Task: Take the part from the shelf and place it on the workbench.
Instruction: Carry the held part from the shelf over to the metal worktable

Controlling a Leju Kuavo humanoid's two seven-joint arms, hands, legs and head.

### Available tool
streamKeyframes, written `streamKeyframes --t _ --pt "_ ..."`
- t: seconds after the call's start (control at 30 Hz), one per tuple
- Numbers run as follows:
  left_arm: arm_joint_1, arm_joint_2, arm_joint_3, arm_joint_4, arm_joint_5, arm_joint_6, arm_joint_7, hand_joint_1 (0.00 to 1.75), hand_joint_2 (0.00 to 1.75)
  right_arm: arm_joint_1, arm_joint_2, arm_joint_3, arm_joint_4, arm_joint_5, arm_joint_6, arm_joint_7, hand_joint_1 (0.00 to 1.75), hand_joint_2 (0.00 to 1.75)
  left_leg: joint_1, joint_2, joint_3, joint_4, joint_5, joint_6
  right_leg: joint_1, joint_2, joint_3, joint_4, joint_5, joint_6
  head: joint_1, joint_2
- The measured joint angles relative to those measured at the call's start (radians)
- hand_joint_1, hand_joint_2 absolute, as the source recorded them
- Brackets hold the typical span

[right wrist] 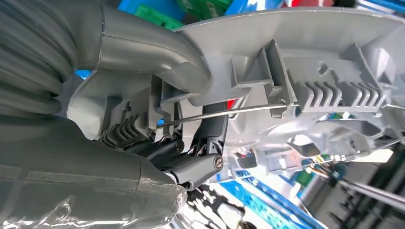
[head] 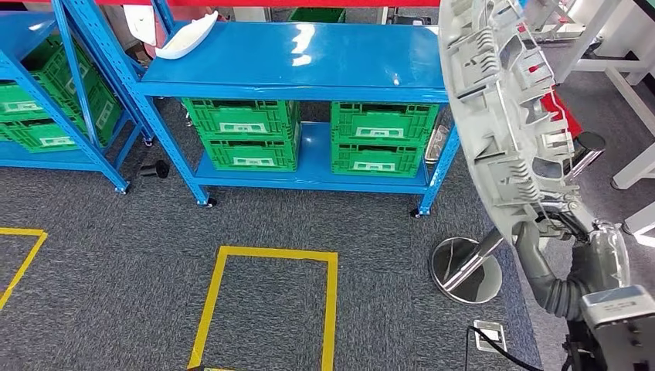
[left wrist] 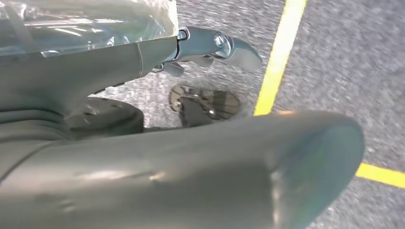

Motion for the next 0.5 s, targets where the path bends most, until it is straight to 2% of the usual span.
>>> streamKeyframes --t 0.03,0.07,0.1,0.17,0.2,0.23,0.27,0.3,0.37,0.4,0.43,0.5 --pt "0.003 0.001 0.002 0.000 0.001 0.007 -0.001 0.00 0.00 0.001 0.007 0.004 -0.005 0.027 0.000 0.010 1.75 1.75 0.002 -0.002 -0.006 0.006 -0.006 -0.006 -0.001 -0.009 -0.005 0.000 0.008 -0.007 -0.002 0.000" --pt "0.005 0.003 0.004 0.000 0.001 0.015 -0.001 0.00 0.00 0.001 0.013 0.009 -0.010 0.053 0.001 0.021 1.75 1.75 0.004 0.001 -0.016 0.027 -0.029 -0.013 -0.003 -0.019 -0.010 -0.002 0.016 -0.014 -0.006 0.000" --pt "0.006 0.004 0.004 0.000 0.001 0.022 -0.002 0.00 0.00 -0.001 0.019 0.014 -0.016 0.076 0.002 0.032 1.75 1.75 0.008 0.006 -0.029 0.065 -0.067 -0.020 -0.004 -0.028 -0.015 -0.003 0.024 -0.020 -0.010 0.000" --pt "0.006 0.004 0.005 0.000 -0.001 0.031 -0.004 0.00 0.00 -0.006 0.029 0.024 -0.029 0.111 0.004 0.048 1.75 1.75 0.015 0.017 -0.060 0.182 -0.148 -0.034 -0.003 -0.045 -0.029 -0.002 0.036 -0.024 -0.021 0.000" --pt "0.006 0.004 0.006 0.000 -0.001 0.035 -0.006 0.00 0.00 -0.010 0.034 0.029 -0.034 0.125 0.006 0.055 1.75 1.75 0.018 0.020 -0.067 0.231 -0.167 -0.039 -0.003 -0.054 -0.037 0.000 0.041 -0.024 -0.024 0.000" --pt "0.006 0.004 0.006 0.000 -0.002 0.039 -0.007 0.00 0.00 -0.014 0.039 0.036 -0.040 0.140 0.008 0.062 1.75 1.75 0.020 0.022 -0.062 0.254 -0.167 -0.041 -0.002 -0.063 -0.045 0.002 0.045 -0.023 -0.026 0.000" --pt "0.006 0.004 0.006 0.000 -0.002 0.042 -0.009 0.00 0.00 -0.018 0.044 0.043 -0.045 0.156 0.010 0.071 1.75 1.75 0.021 0.024 -0.039 0.241 -0.152 -0.041 -0.002 -0.072 -0.052 0.004 0.048 -0.022 -0.028 0.000" --pt "0.006 0.005 0.006 0.000 -0.002 0.046 -0.011 0.00 0.00 -0.023 0.047 0.050 -0.050 0.173 0.012 0.080 1.75 1.75 0.021 0.031 0.000 0.193 -0.128 -0.039 -0.001 -0.081 -0.057 0.006 0.050 -0.020 -0.029 0.000" --pt "0.004 0.005 0.006 0.000 -0.002 0.050 -0.014 0.00 0.00 -0.033 0.053 0.065 -0.061 0.201 0.017 0.096 1.75 1.75 0.014 0.067 0.093 0.058 -0.100 -0.026 0.001 -0.099 -0.061 0.009 0.053 -0.015 -0.032 0.000" --pt "0.002 0.006 0.006 0.000 -0.002 0.051 -0.015 0.00 0.00 -0.038 0.055 0.073 -0.066 0.213 0.019 0.102 1.75 1.75 0.009 0.083 0.123 0.009 -0.097 -0.018 0.002 -0.109 -0.062 0.009 0.056 -0.010 -0.032 0.000" --pt "0.000 0.006 0.007 0.000 -0.002 0.051 -0.015 0.00 0.00 -0.044 0.057 0.082 -0.070 0.224 0.021 0.107 1.75 1.75 0.003 0.093 0.136 -0.018 -0.099 -0.011 0.003 -0.119 -0.063 0.008 0.059 -0.005 -0.032 0.000" --pt "0.001 0.007 0.007 0.000 -0.002 0.052 -0.013 0.00 0.00 -0.056 0.062 0.097 -0.079 0.244 0.025 0.116 1.75 1.75 0.000 0.082 0.134 -0.033 -0.092 0.003 0.003 -0.137 -0.064 0.005 0.064 0.008 -0.031 0.000"
